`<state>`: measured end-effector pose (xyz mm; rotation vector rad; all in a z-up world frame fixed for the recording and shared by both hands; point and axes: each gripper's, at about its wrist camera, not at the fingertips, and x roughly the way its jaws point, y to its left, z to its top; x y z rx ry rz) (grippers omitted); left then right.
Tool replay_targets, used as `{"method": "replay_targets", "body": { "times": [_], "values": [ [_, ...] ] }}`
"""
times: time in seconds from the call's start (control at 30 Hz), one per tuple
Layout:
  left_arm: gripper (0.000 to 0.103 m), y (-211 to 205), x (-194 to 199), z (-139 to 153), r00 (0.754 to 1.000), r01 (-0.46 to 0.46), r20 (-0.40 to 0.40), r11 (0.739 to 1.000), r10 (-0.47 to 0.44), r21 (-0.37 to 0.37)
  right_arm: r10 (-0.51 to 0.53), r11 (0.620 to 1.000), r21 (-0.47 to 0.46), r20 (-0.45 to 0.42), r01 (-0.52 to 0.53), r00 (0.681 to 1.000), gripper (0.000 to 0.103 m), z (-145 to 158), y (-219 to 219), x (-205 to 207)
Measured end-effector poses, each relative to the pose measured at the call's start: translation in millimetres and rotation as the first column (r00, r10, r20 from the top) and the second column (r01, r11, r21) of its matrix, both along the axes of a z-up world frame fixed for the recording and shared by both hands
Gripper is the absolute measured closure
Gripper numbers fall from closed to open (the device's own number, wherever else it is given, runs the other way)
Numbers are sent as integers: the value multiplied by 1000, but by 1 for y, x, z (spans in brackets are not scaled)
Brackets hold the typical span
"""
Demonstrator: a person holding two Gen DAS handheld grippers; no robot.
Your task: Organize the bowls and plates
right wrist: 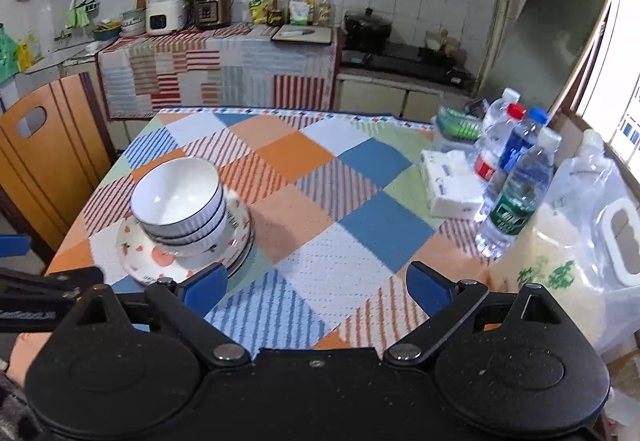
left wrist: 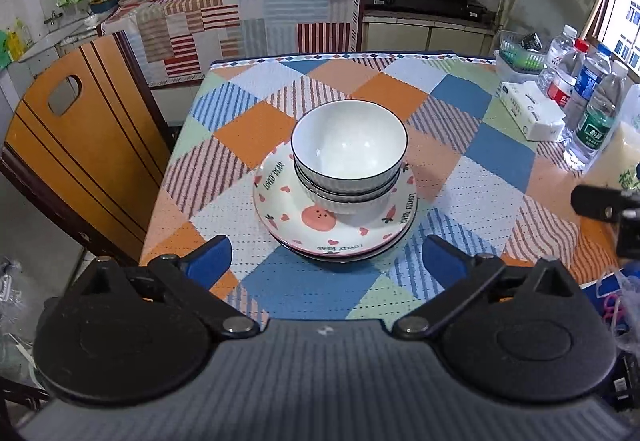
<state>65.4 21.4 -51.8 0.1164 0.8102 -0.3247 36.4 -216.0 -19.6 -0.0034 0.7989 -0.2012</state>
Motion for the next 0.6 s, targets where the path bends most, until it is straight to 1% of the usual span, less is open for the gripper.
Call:
{"method": "replay_targets", "body": {
  "times": [0.13,0.27,0.37,0.5,0.6],
  "values": [
    [0,0,-4,-2,1000,-7,20,1000,7,-5,13,1000,-10,4,-13,1000,5,-3,3,-4],
    [0,-3,-9,-2,999,-9,44,1000,9,2,-20,999,32,19,19,1000,5,-8,0,-11],
    [0,-5,-12,-3,998,-19,59,1000,19,3,-35,999,14,26,34,999,5,-12,0,-12],
    [0,-6,-13,-6,998,-19,64,1000,20,-12,-47,999,22,37,46,998,5,-13,-2,-12],
    [0,-7,-15,-7,996,-37,87,999,37,-4,-51,999,20,31,50,998,5,-14,-3,-12]
  ]
}}
